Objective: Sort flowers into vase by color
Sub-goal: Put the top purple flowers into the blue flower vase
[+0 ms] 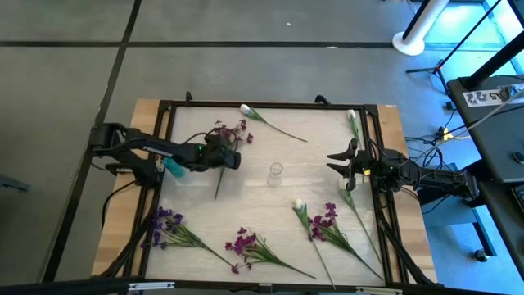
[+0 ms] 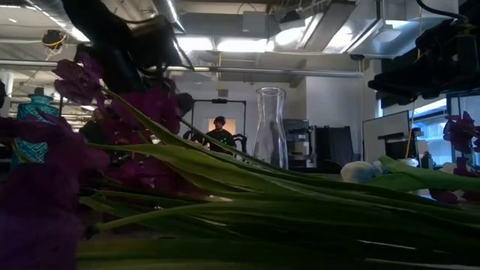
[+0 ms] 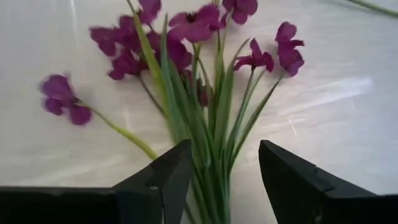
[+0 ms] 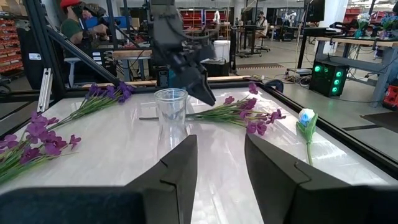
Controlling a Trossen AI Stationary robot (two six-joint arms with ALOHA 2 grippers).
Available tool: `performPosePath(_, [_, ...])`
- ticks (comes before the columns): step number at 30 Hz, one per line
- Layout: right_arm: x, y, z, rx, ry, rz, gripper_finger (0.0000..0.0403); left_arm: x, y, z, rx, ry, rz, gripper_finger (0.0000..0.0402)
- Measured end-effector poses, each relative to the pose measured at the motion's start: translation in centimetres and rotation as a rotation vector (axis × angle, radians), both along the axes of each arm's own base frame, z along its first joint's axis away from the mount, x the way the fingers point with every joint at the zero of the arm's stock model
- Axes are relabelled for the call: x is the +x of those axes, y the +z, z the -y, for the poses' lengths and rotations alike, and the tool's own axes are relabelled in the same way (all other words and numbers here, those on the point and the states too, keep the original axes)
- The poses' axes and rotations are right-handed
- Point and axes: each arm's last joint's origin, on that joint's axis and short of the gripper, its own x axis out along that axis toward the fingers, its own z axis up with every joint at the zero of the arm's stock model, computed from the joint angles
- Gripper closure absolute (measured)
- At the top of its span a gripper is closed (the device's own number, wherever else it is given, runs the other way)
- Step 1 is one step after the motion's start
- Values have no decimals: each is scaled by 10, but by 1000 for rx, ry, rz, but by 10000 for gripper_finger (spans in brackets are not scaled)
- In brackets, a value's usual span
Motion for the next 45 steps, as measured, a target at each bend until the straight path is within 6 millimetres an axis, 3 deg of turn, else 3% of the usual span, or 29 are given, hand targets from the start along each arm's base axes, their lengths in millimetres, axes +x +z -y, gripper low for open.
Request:
performPosePath(7, [0,0,0,0,0,0,269,2,-19,-23,-71,53,-34,219])
performPosePath(17, [0,0,0,0,0,0,269,12,-48,-11,5,-13,-154,224])
performPosePath(22, [0,0,0,0,0,1,269,15,-48,-2,57,-55,-154,274])
performPosePath(27, [0,0,0,0,0,0,269,25,-39,2,55,-89,-137,369])
performPosePath(31, [0,0,0,0,0,0,269,38,-15,7,74,-175,-83,388])
performPosePath(36, [0,0,0,0,0,0,269,42,43,16,264,-224,32,391])
performPosePath(42, [0,0,0,0,0,1,269,16,120,41,556,-262,179,395])
performPosePath(45, [0,0,0,0,0,0,269,-1,147,53,674,-252,264,395])
